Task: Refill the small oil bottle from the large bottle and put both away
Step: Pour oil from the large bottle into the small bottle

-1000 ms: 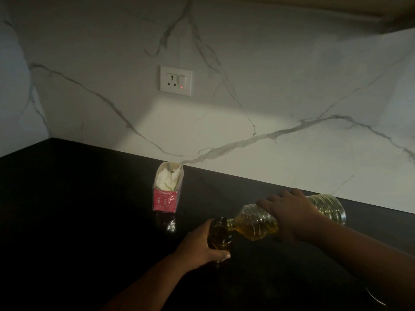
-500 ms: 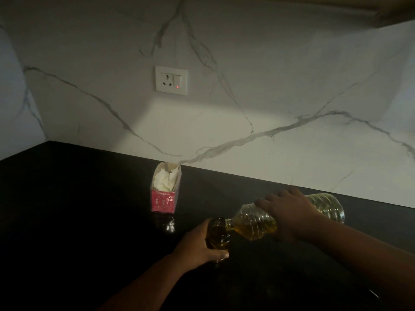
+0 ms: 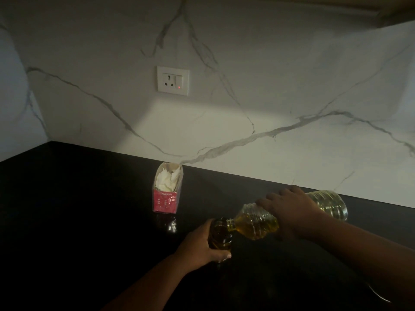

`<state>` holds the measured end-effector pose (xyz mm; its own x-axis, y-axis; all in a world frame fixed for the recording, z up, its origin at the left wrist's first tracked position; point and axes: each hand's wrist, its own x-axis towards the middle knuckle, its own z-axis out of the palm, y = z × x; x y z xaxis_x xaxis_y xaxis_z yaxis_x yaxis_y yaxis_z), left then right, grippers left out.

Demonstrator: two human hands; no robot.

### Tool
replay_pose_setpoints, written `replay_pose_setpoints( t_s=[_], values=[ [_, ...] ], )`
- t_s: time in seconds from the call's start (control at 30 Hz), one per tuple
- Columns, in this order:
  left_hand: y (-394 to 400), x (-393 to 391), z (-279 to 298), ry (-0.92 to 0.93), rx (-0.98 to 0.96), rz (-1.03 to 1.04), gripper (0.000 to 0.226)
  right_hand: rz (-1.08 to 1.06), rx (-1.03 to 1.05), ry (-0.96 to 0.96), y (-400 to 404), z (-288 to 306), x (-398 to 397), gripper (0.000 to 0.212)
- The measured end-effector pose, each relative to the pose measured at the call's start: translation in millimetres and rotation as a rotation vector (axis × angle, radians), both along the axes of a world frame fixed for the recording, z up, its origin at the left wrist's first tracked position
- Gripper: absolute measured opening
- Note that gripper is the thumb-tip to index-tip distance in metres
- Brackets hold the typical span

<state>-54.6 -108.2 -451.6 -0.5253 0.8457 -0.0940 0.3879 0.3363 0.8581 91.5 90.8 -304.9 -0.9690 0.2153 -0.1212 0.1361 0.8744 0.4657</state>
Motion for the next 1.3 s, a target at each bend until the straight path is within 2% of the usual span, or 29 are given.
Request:
replay_pose_setpoints(
  t_s=[0.17, 0.33, 0.6, 1.3],
  values=[
    [0.8, -0.3, 0.2, 0.005, 0.003, -0.004, 0.077, 0.002, 0.007, -0.009, 0.5, 0.6, -0.2, 0.09],
    [1.9, -2.0, -2.3, 0.004, 0.014, 0.0, 0.088, 0.018, 0.014, 0.003, 2.2, -1.3, -0.5, 0.089],
    [2.1, -2.8, -1.5, -0.005, 0.0, -0.002, 0.091, 0.009, 0.021, -0.003, 3.9, -3.8, -1.5, 0.09],
    [1.9, -3.5, -3.3, -0.021, 0.009, -0.009, 0.084, 0.003, 0.023, -0.006, -4.7, 4.2, 1.0, 0.087]
  ],
)
